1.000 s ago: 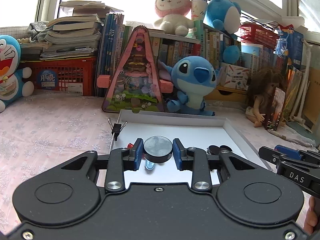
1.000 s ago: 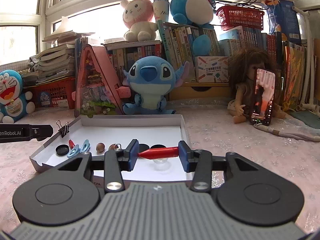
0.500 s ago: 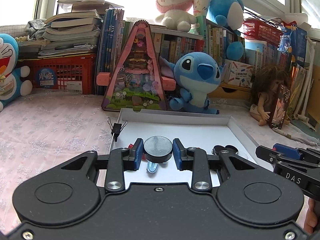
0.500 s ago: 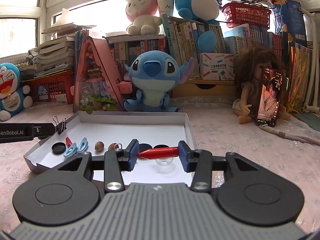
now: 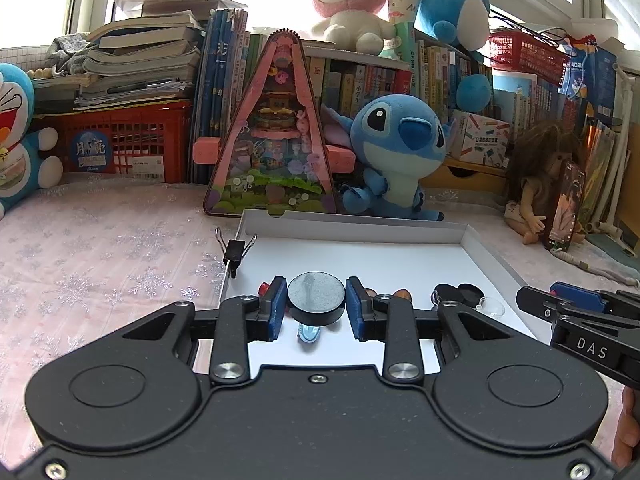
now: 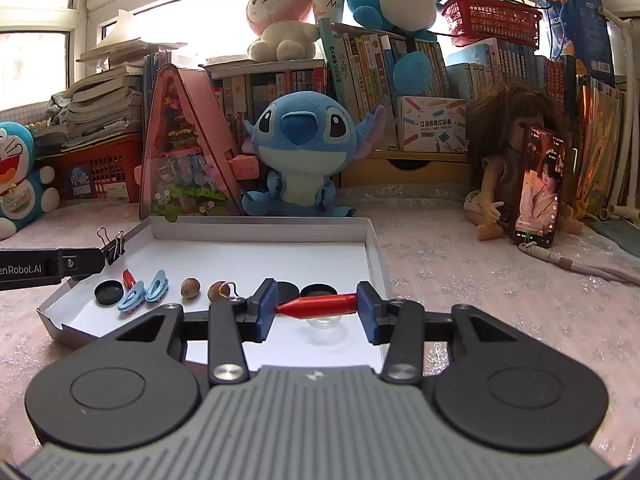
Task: Organize rigid objects
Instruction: 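Carry the black lid and red stick over the tray with both grippers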
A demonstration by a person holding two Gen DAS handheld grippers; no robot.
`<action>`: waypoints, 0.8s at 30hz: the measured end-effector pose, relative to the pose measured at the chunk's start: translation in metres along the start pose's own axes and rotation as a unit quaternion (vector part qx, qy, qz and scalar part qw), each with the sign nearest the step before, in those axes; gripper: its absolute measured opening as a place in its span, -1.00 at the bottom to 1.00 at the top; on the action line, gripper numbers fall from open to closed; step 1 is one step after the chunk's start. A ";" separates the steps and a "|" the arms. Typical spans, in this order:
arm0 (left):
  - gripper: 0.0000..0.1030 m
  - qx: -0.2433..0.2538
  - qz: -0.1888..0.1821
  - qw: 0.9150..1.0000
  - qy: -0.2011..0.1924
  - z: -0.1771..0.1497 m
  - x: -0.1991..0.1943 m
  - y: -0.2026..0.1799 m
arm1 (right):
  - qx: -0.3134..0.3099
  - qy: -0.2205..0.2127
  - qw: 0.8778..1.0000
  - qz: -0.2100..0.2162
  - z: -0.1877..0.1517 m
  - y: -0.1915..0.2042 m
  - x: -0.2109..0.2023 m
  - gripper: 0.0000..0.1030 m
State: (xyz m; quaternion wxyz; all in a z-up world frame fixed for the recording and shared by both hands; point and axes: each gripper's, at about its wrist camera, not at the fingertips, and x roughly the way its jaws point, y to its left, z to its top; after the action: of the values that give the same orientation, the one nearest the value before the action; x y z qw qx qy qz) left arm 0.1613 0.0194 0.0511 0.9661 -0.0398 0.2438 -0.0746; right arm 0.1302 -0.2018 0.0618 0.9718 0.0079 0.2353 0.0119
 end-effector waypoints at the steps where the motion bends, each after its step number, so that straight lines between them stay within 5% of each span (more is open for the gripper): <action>1: -0.42 0.001 -0.003 1.000 0.001 0.001 0.001 0.000 | -0.001 0.000 1.000 0.001 0.001 0.000 0.001 -0.07; 16: -0.42 -0.030 -0.033 0.998 0.046 0.029 0.037 0.017 | 0.046 0.048 0.997 0.030 0.027 -0.013 0.029 -0.07; 24: -0.42 -0.017 -0.017 0.998 0.055 0.051 0.071 0.010 | 0.088 0.074 0.993 0.033 0.047 -0.025 0.063 -0.07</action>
State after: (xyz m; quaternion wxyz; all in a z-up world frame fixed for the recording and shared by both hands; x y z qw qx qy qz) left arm 0.2483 0.0195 0.0620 0.9491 -0.0557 0.2970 -0.0886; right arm 0.2088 -0.2259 0.0744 0.9463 0.0998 0.3065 0.0239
